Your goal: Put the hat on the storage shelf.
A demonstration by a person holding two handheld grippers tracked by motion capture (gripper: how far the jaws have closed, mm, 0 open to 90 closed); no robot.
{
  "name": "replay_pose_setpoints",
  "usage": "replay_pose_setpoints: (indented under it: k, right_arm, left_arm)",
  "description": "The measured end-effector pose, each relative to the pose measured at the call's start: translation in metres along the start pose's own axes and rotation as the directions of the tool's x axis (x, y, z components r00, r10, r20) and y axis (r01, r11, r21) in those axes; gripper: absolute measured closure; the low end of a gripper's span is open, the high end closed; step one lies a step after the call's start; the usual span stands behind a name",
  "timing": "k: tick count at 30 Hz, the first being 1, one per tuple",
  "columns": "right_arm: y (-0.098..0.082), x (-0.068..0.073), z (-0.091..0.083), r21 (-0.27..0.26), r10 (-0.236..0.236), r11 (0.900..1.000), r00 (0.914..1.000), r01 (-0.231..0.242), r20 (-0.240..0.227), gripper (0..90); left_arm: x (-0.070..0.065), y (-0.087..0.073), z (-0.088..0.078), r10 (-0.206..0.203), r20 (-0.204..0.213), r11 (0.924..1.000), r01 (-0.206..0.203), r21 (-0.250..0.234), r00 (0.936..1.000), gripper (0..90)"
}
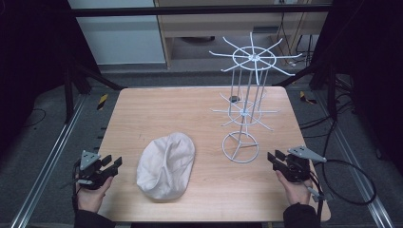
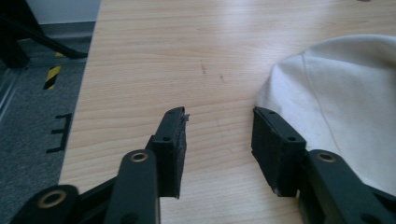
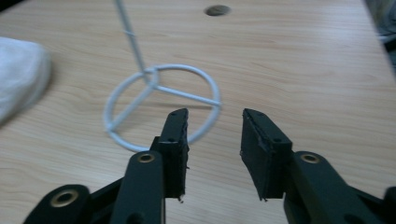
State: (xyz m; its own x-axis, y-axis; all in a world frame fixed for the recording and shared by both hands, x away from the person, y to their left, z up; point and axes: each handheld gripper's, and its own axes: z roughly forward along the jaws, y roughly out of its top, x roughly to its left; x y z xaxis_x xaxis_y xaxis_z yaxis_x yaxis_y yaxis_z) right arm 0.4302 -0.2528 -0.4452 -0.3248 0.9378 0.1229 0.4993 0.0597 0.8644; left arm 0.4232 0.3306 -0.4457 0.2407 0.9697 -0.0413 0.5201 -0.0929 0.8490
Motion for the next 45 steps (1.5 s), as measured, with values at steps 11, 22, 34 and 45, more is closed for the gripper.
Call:
replay_pose_setpoints:
  k: [11,22,34,45]
  right_arm:
    - [0.015,0.052,0.0,0.006,-0.12,0.992,0.9714,0.123,-0.205,86.8]
    - [0.015,0.119,0.021,0.018,-0.191,0.976,0.9012,0.215,-0.389,90.0]
    - [0.006,0.176,0.058,0.06,-0.234,0.952,0.8443,0.299,-0.482,90.0]
    - [-0.002,0.215,0.085,0.082,-0.213,0.951,0.824,0.299,-0.525,90.0]
  left_arm:
    - [-0.025,-0.006,-0.011,0.078,0.075,0.995,-0.082,0.057,0.9941,79.3]
    - [-0.046,-0.014,-0.005,0.137,0.127,0.9811,-0.152,0.12,0.9824,89.3]
    - [-0.057,-0.013,0.012,0.161,0.142,0.9694,-0.183,0.164,0.9768,89.3]
    - [-0.054,-0.004,0.037,0.159,0.129,0.967,-0.18,0.18,0.9789,89.4]
